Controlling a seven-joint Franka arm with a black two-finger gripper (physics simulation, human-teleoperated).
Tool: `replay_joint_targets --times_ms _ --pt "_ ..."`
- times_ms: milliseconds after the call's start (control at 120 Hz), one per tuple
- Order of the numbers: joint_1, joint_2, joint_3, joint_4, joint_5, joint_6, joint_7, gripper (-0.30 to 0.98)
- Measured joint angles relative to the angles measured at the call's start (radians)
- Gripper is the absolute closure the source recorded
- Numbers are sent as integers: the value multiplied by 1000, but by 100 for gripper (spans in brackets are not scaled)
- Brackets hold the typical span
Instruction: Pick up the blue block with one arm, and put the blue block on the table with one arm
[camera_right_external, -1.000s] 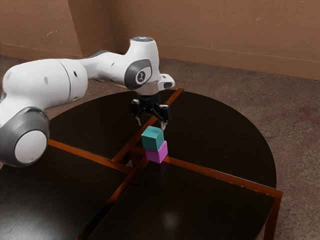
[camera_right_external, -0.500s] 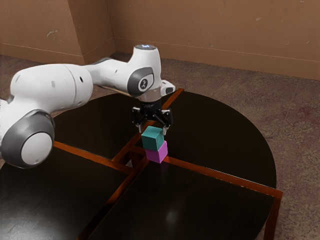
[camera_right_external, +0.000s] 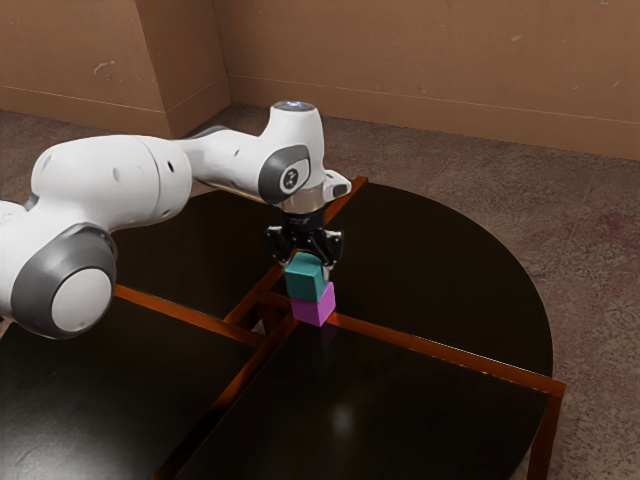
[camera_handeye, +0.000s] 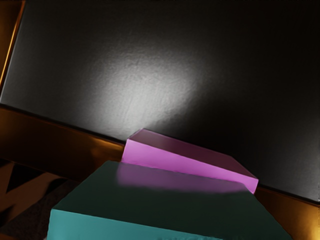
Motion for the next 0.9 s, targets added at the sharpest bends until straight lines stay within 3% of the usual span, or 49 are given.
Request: replay_joint_targets --times_ms 275,417,583,900 --pt "16 -40 0 4 4 1 4 37" --pt "144 -66 1 3 0 -11 18 38" --pt "249 -13 1 2 0 -19 41 38" --pt "264 44 1 1 0 -21 71 39"
